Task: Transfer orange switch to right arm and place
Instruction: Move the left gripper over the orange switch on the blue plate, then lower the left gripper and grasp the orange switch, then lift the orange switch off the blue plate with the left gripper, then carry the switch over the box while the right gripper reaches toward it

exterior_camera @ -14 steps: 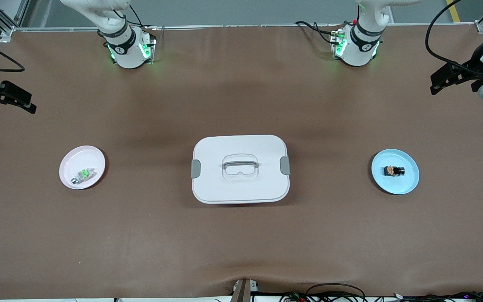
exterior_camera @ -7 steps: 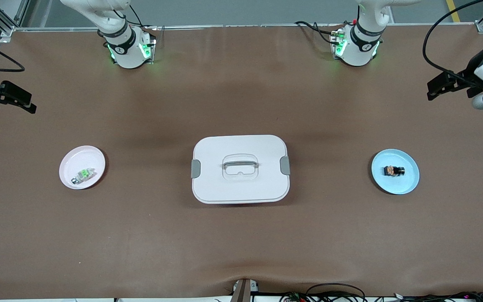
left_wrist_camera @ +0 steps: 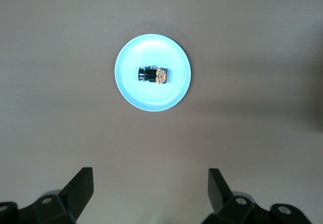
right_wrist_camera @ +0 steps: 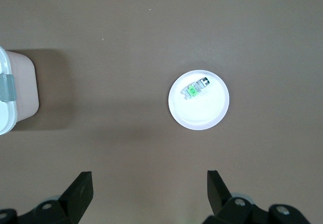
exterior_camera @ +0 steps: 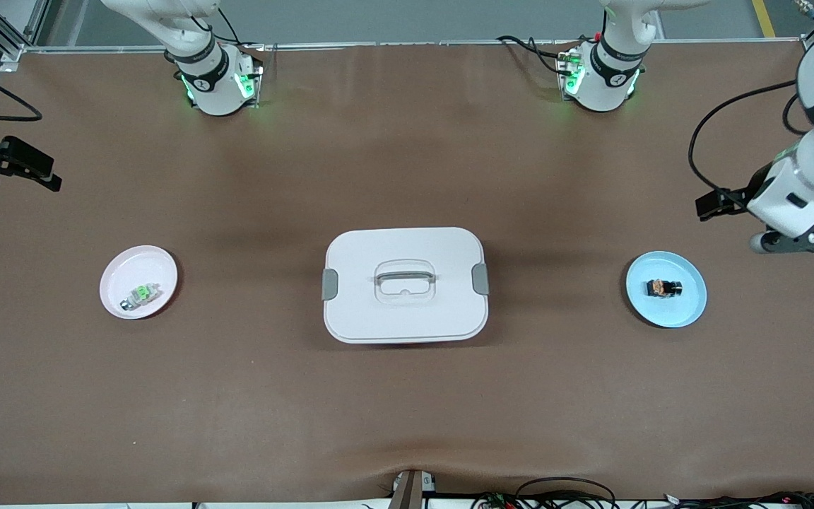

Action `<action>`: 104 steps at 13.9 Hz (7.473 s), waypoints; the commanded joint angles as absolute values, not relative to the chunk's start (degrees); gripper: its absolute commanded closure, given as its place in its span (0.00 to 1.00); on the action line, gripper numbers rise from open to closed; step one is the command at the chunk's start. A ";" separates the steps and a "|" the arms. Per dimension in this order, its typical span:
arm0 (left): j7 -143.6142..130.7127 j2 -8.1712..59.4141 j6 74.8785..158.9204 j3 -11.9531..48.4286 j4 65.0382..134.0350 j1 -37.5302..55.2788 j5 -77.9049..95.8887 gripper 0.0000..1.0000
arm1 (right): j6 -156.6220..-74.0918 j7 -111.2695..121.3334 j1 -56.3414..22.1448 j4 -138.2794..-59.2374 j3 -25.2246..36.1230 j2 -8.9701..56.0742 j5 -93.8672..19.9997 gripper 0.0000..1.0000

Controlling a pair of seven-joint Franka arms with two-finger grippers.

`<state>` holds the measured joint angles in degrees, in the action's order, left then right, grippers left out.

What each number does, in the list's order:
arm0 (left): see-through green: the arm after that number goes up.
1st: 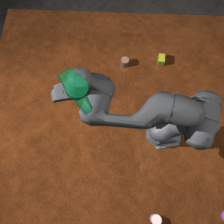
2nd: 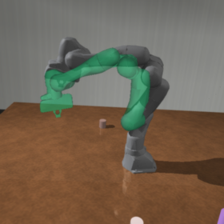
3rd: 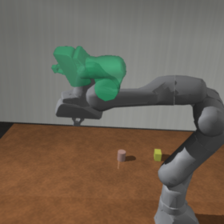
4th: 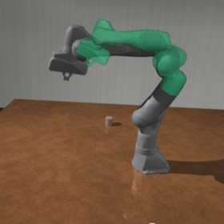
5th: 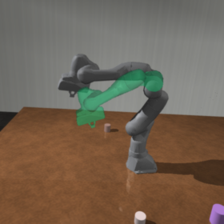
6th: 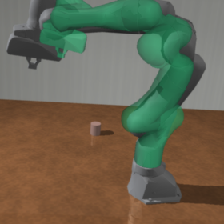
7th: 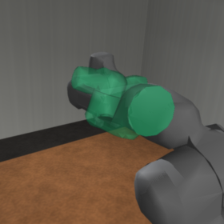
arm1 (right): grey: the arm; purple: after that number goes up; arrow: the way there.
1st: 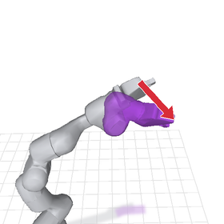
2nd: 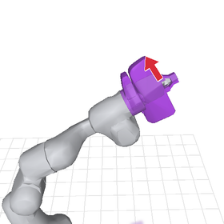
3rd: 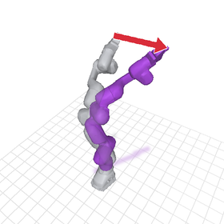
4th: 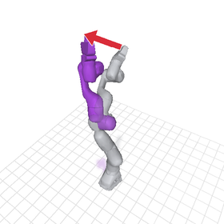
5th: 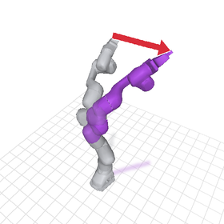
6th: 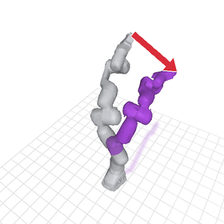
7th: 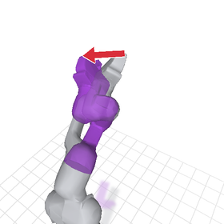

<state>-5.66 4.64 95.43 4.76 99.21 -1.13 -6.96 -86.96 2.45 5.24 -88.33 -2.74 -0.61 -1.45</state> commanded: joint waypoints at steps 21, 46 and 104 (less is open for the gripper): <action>1.67 24.78 142.12 4.83 119.27 -10.20 -7.73 0.00 | -86.48 2.73 5.89 -87.54 -3.34 -0.26 -0.88 0.00; 1.06 30.59 144.23 4.92 115.66 -10.55 -7.73 0.46 | -86.48 2.73 5.98 -87.54 -3.43 -0.26 -0.79 0.00; -97.73 28.38 110.74 25.49 79.54 13.62 18.63 1.00 | -131.29 -32.87 -29.61 -120.14 -3.78 -8.44 -32.50 0.00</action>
